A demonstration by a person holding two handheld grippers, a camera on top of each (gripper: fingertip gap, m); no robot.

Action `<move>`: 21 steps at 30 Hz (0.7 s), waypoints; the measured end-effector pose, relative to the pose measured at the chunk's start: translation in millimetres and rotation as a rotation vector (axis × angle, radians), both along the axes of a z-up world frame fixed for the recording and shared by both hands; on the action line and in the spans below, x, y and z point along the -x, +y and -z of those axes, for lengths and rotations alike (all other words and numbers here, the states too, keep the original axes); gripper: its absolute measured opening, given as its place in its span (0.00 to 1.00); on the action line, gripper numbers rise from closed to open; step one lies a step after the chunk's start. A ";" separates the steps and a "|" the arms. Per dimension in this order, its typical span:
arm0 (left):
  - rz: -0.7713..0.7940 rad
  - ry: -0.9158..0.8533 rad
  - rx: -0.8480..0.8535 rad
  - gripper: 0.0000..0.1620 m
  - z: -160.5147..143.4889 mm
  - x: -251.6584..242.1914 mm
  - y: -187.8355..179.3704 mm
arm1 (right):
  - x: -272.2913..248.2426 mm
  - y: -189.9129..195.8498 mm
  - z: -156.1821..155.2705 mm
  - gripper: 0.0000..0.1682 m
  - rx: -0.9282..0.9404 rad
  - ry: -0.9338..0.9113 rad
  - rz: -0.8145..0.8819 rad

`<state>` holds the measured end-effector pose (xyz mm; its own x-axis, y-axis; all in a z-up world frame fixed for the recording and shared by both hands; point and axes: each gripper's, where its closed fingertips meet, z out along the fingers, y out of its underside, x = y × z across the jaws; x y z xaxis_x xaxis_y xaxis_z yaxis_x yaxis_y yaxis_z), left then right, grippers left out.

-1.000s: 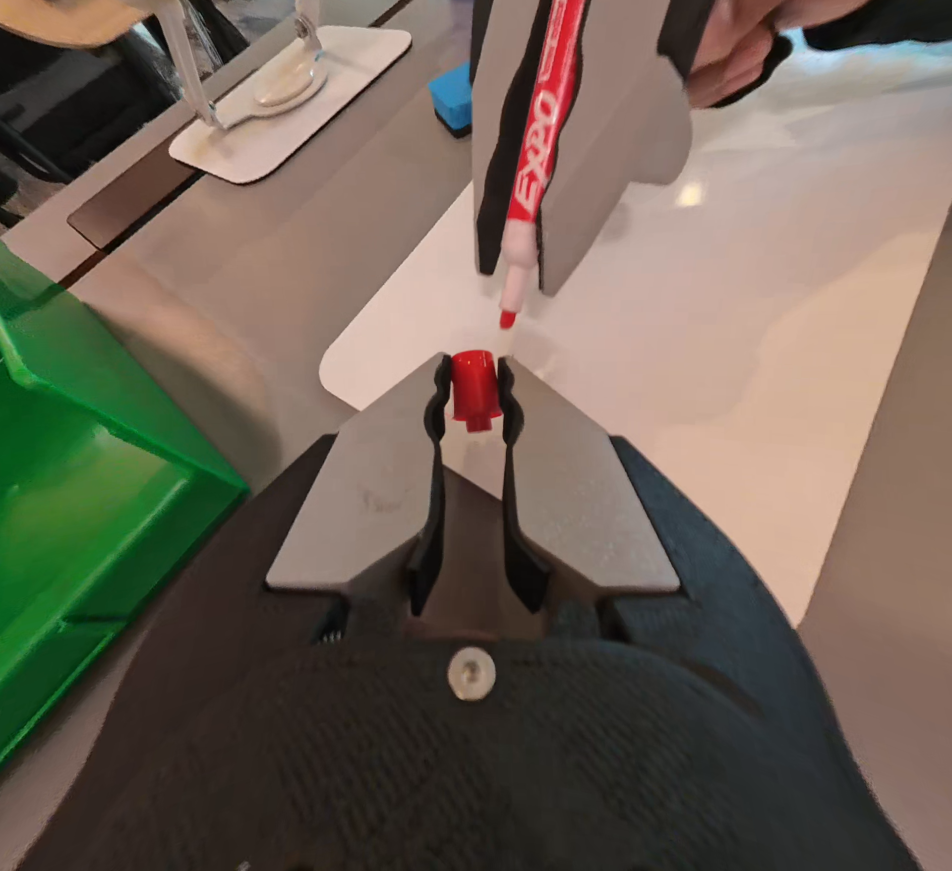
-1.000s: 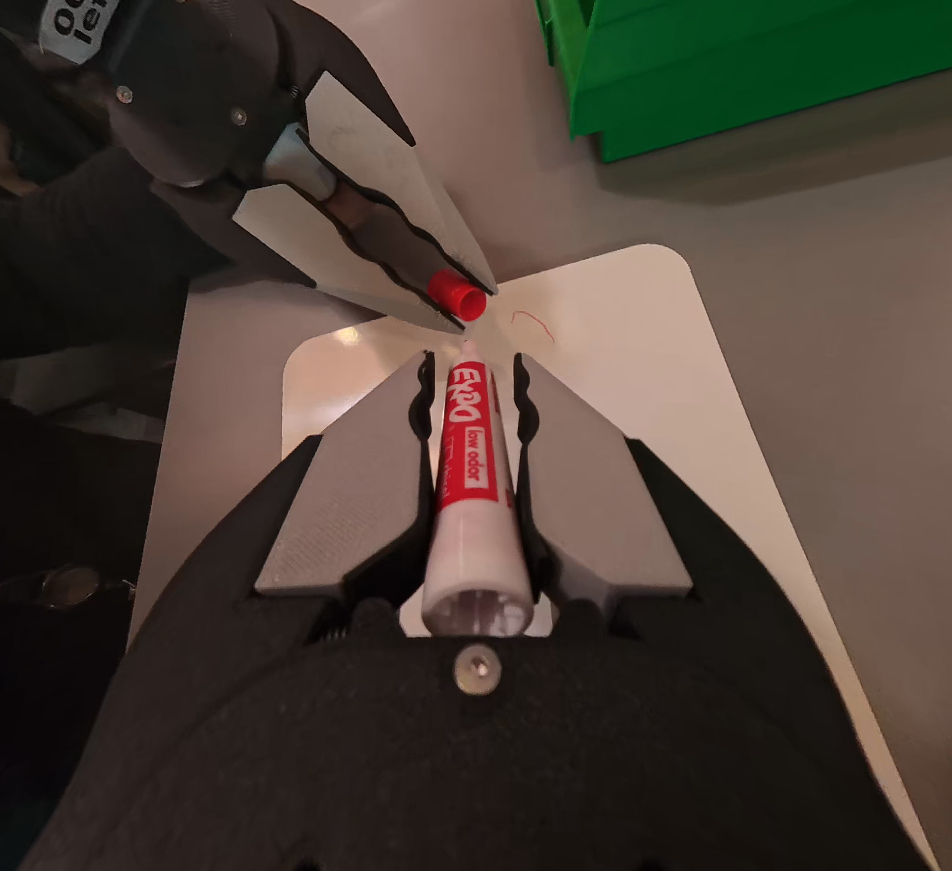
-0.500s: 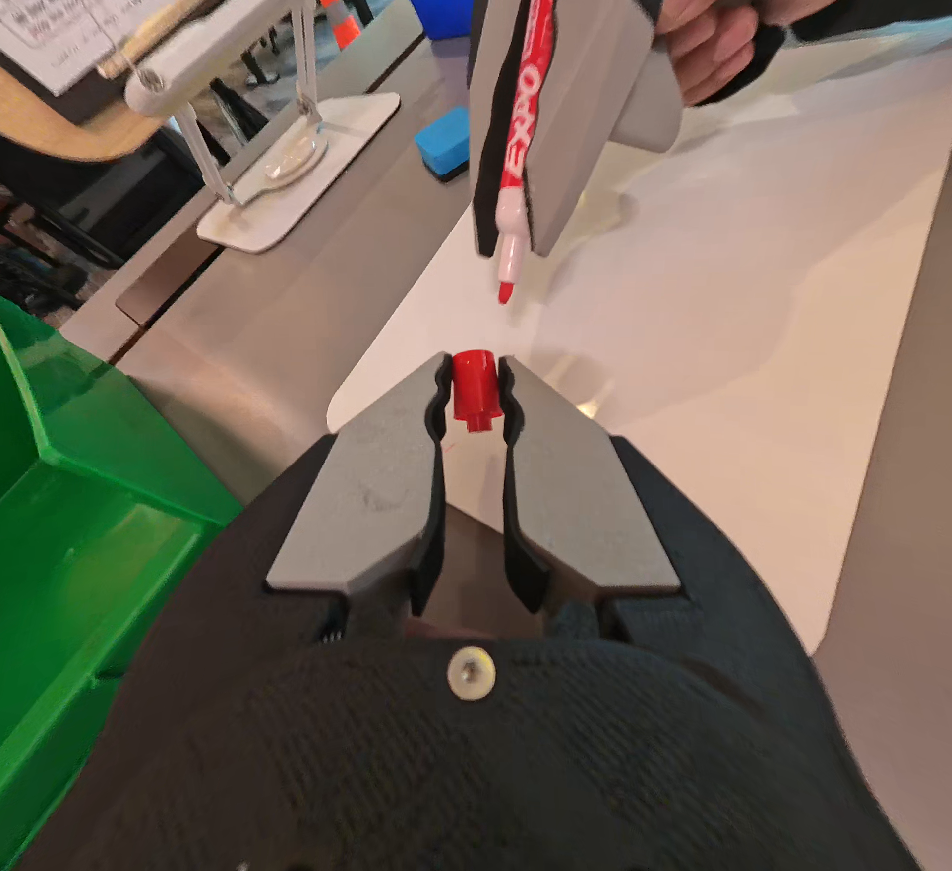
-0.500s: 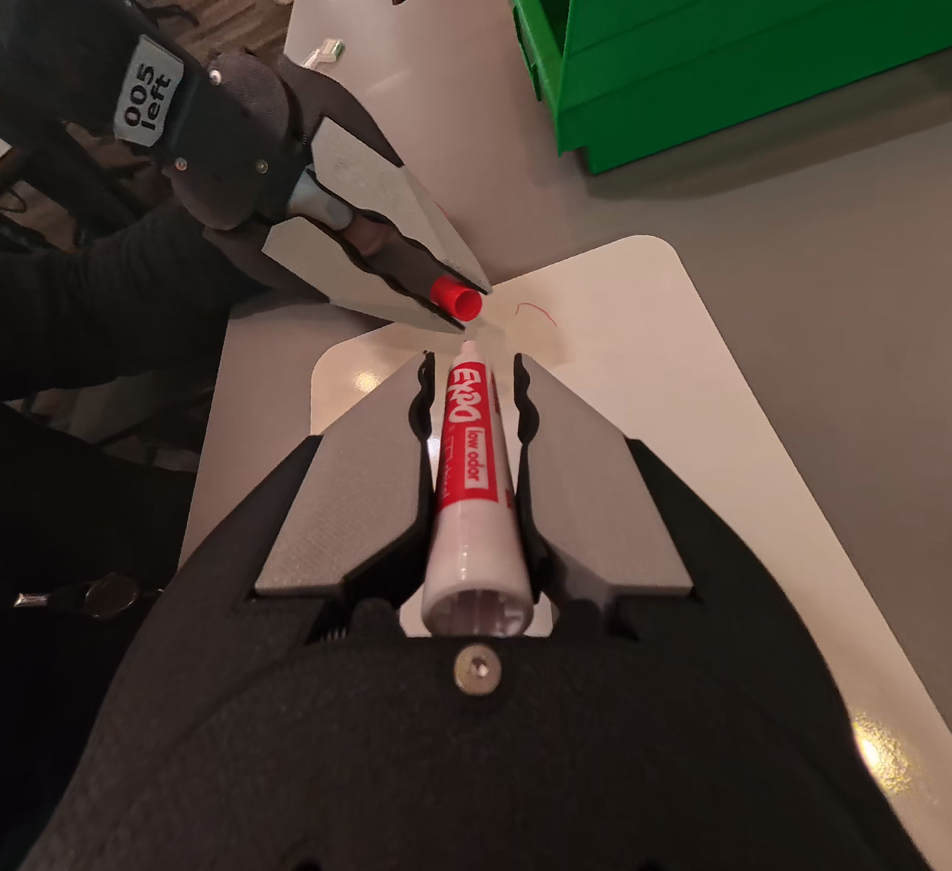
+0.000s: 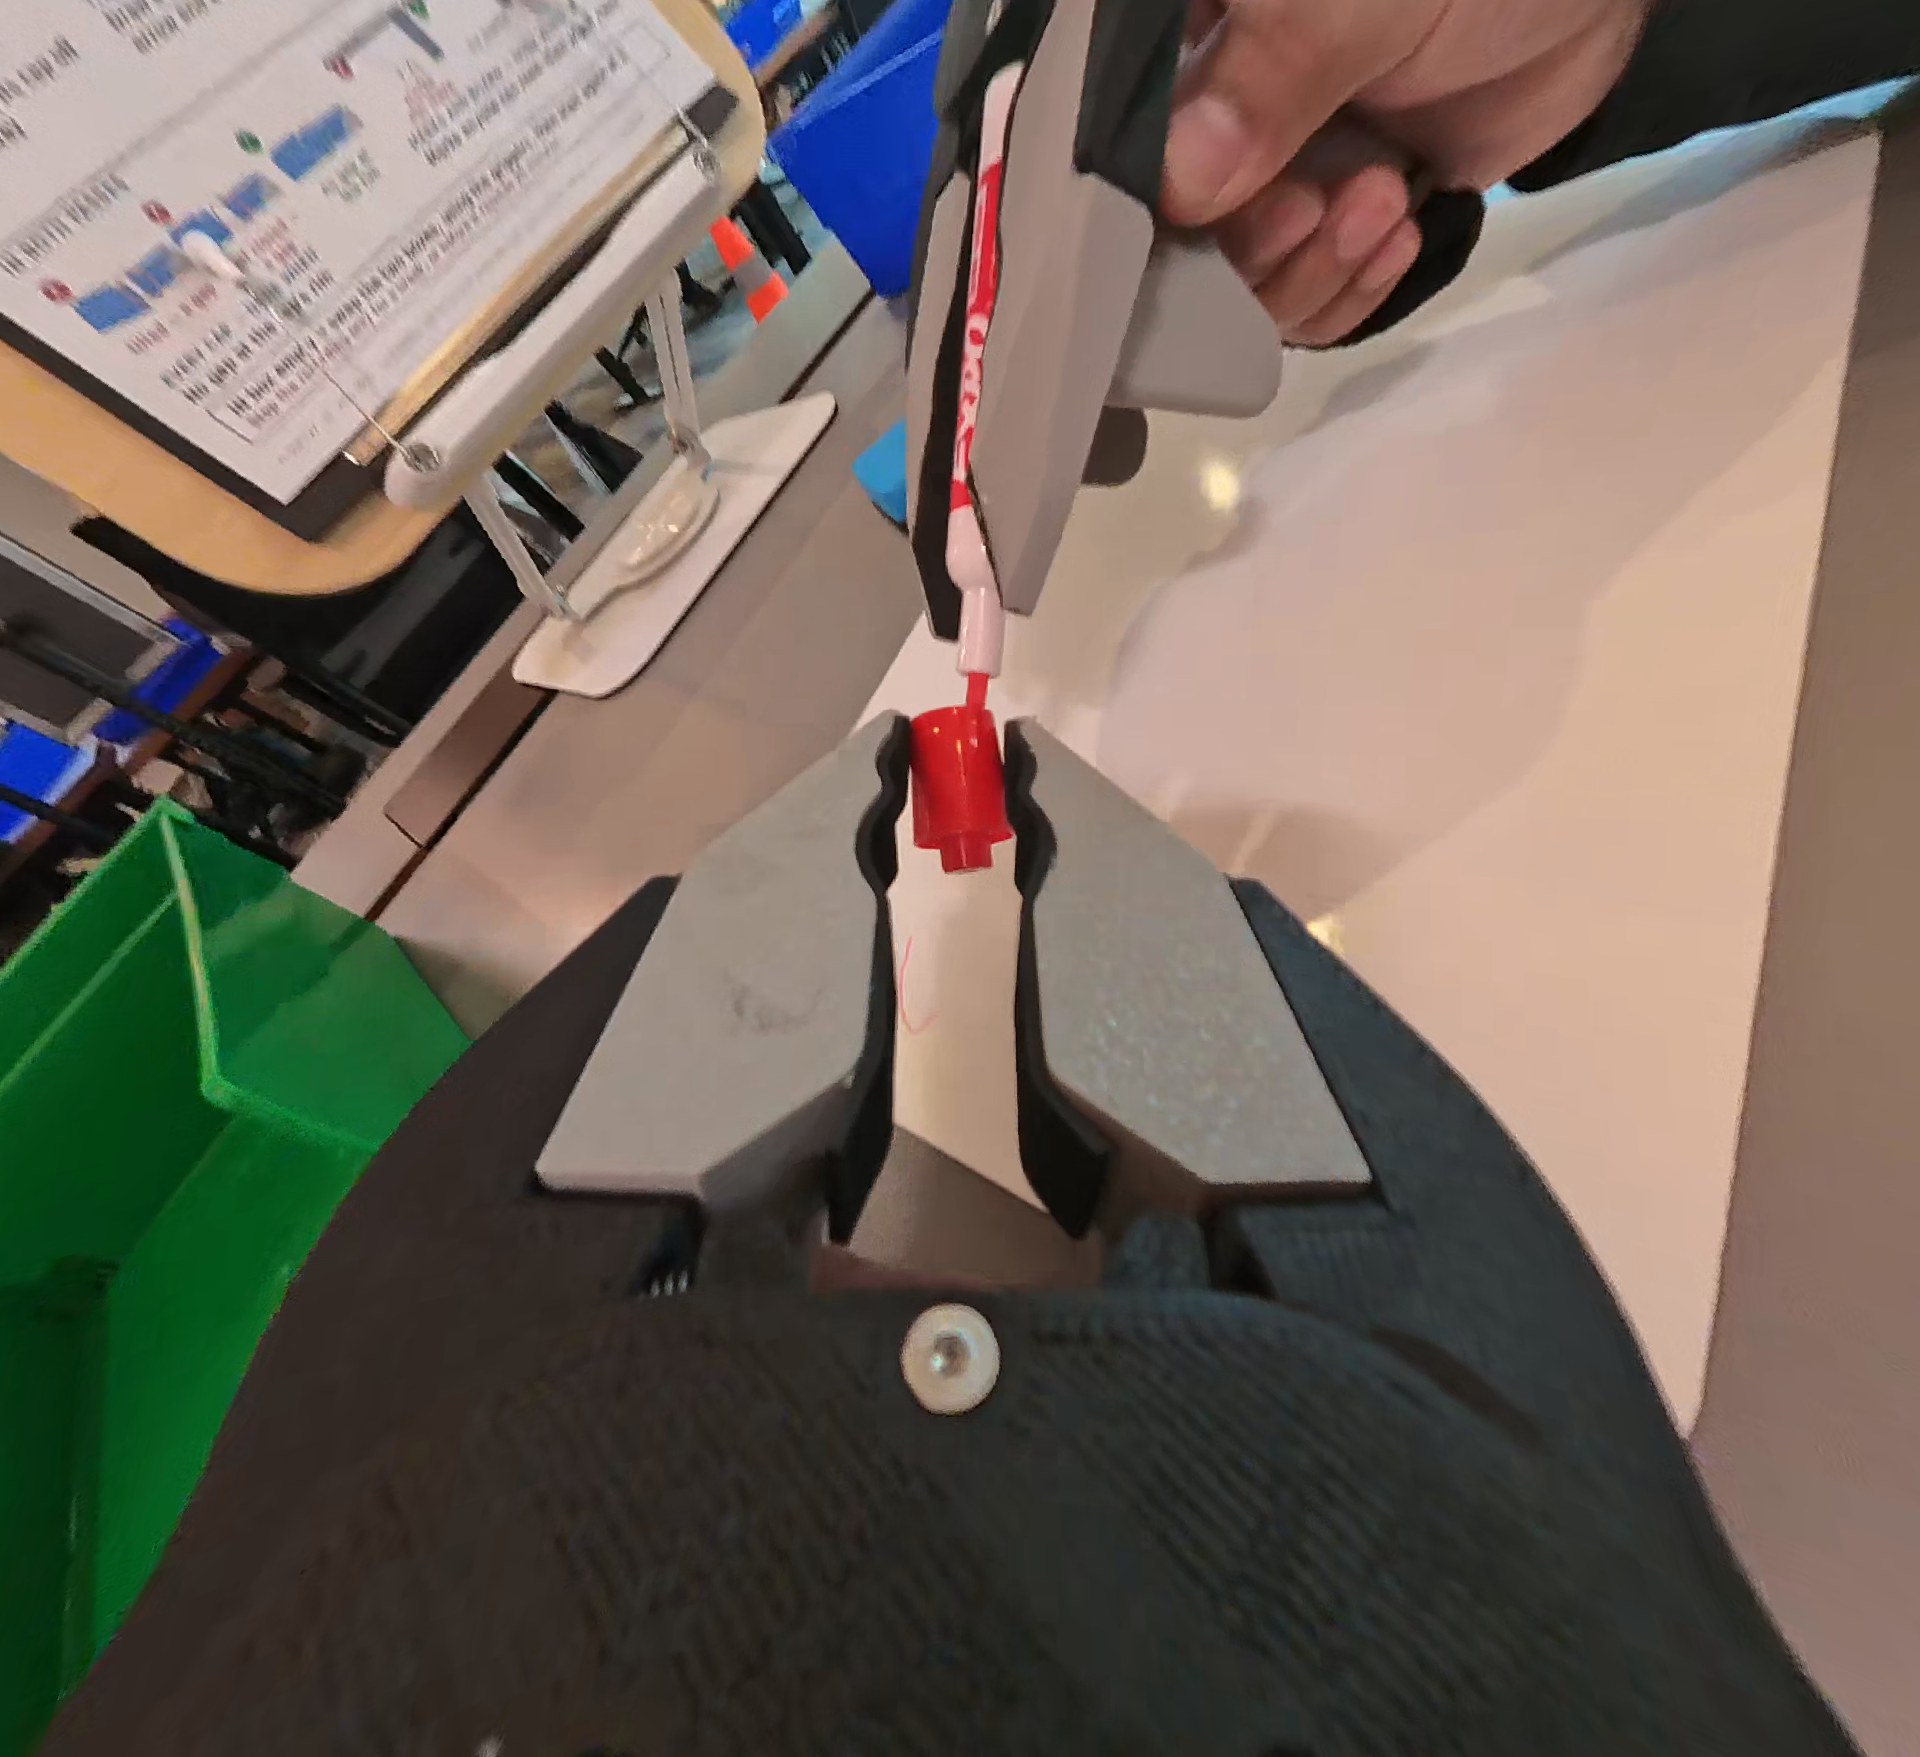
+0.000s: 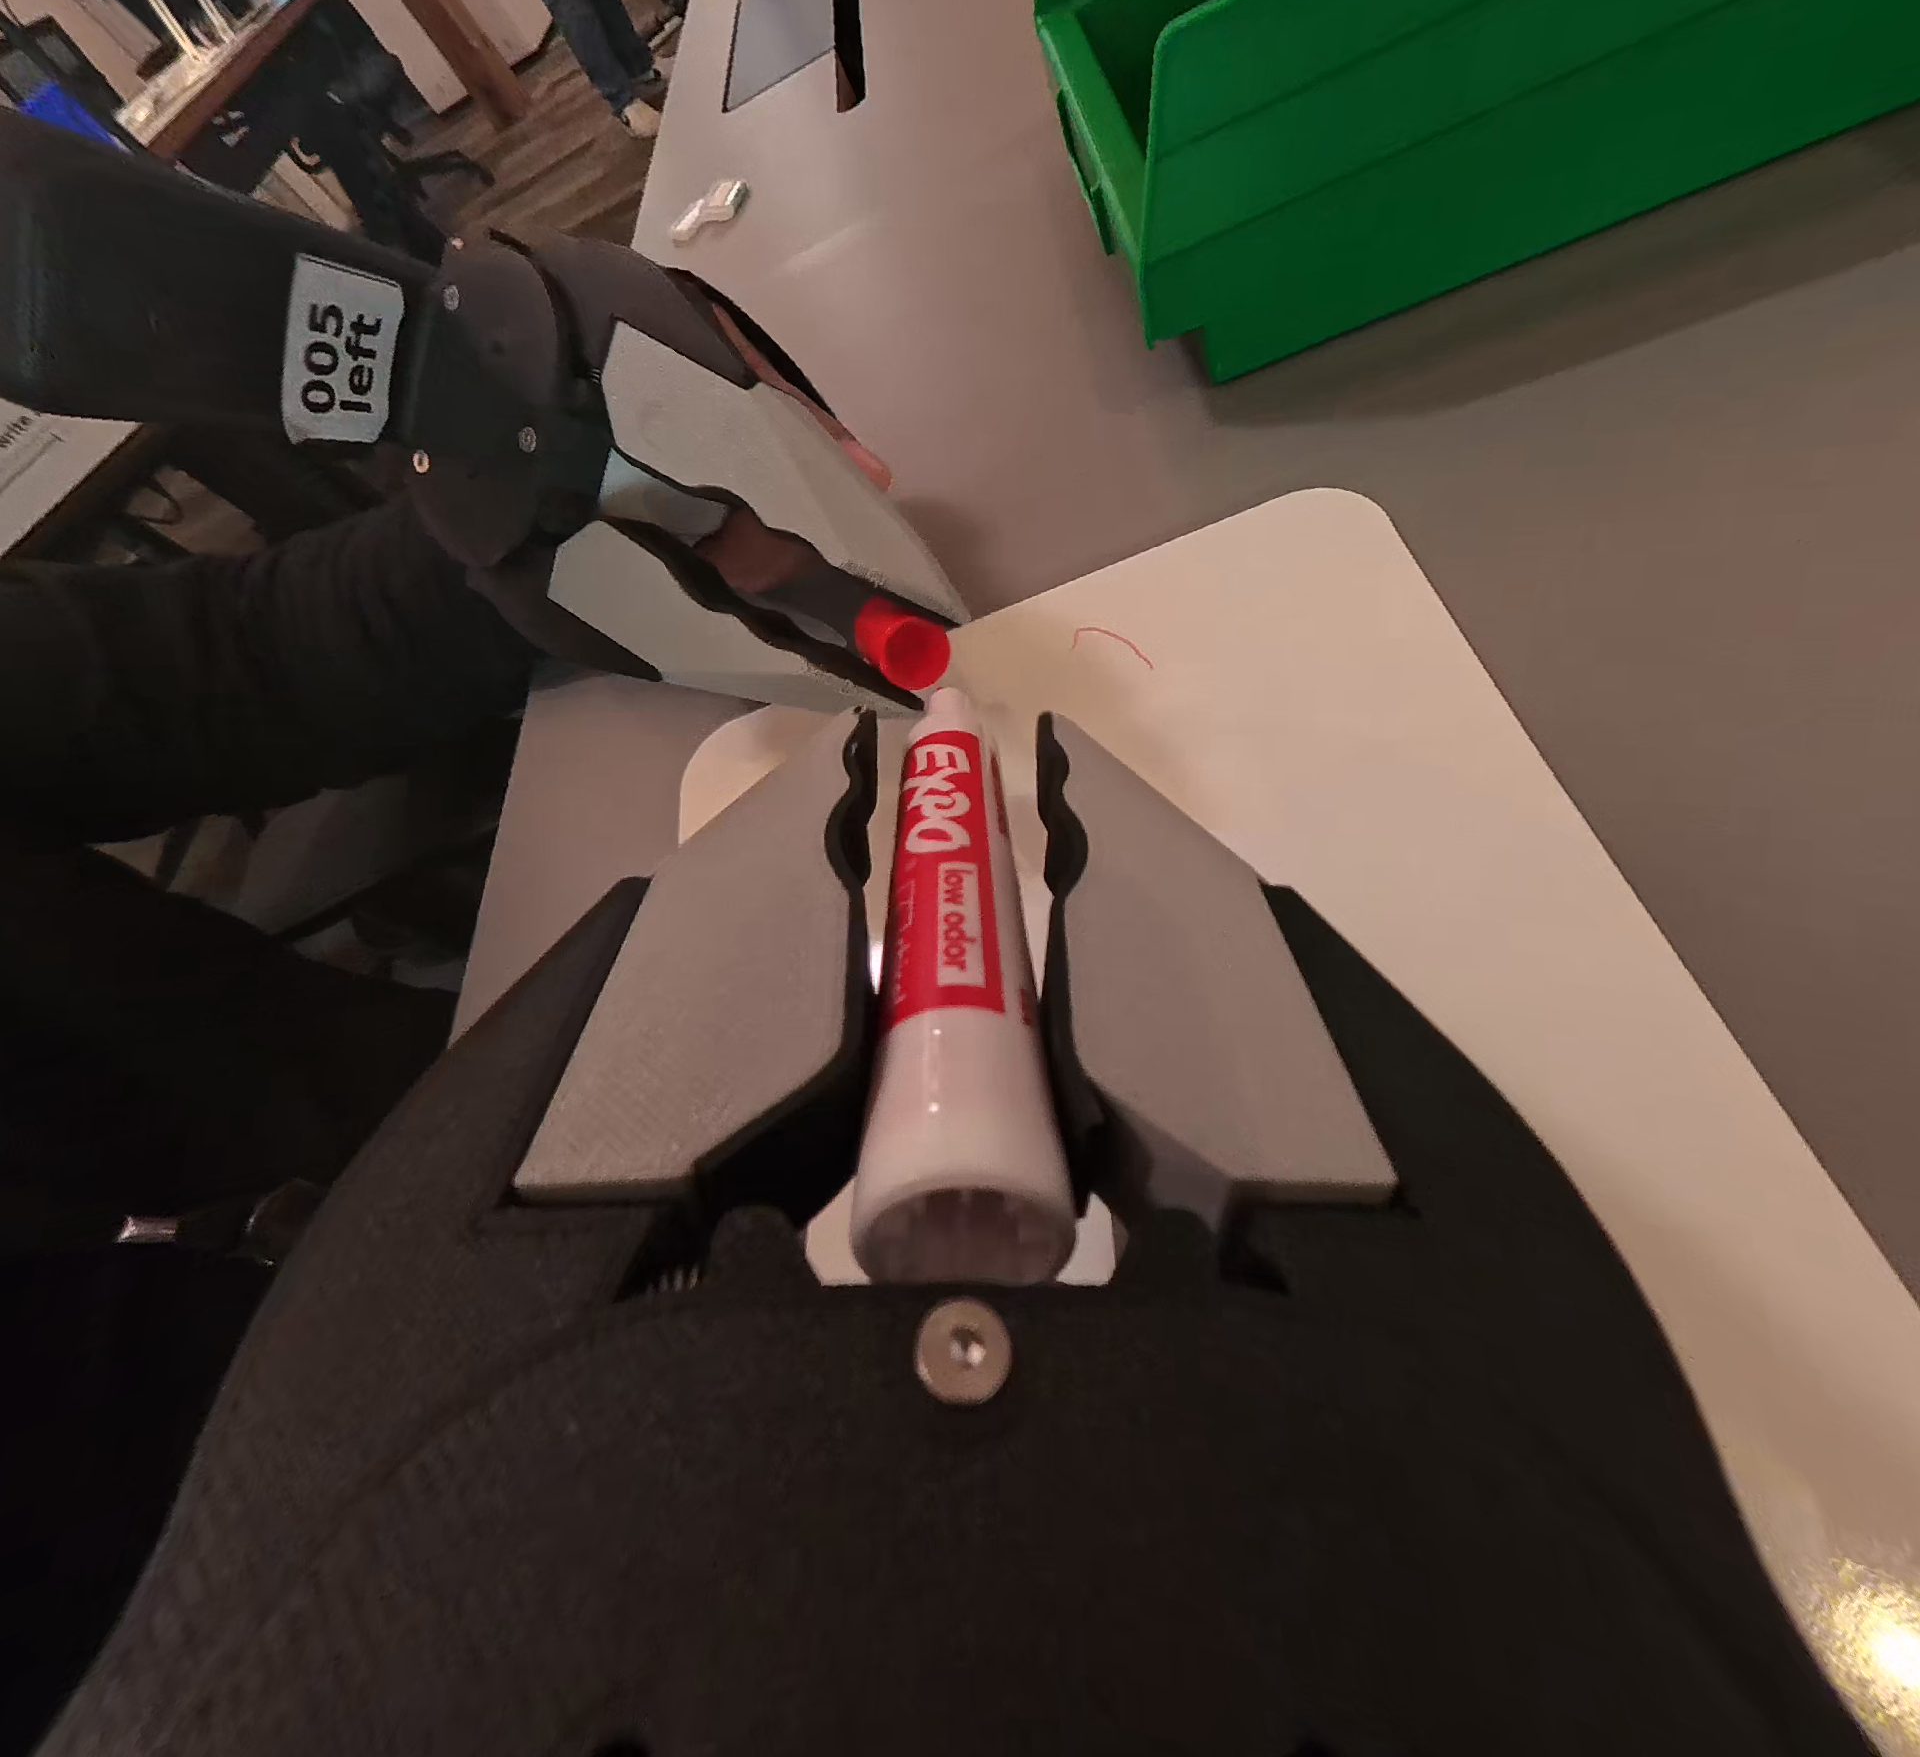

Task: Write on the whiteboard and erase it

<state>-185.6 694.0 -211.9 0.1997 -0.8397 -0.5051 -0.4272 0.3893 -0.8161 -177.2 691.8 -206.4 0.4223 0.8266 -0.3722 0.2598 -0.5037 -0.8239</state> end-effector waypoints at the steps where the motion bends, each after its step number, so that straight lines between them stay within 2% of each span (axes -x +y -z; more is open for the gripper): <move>1: 0.010 -0.013 -0.009 0.10 -2.7 -0.7 -2.0 | 0.1 -0.5 -1.6 0.17 -0.003 0.006 -0.001; 18: 0.076 -0.006 -0.089 0.10 -5.0 -7.6 -18.8 | 18.0 -15.3 -3.2 0.18 0.033 0.037 -0.083; 21: 0.094 -0.002 -0.094 0.10 -5.4 -8.6 -22.8 | 17.8 -14.9 -8.5 0.18 0.061 0.089 -0.075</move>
<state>-177.0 671.1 -206.5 0.1233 -0.8038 -0.5819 -0.3840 0.5021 -0.7749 -195.0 676.9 -197.9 0.3234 0.8290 -0.4562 0.2255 -0.5358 -0.8137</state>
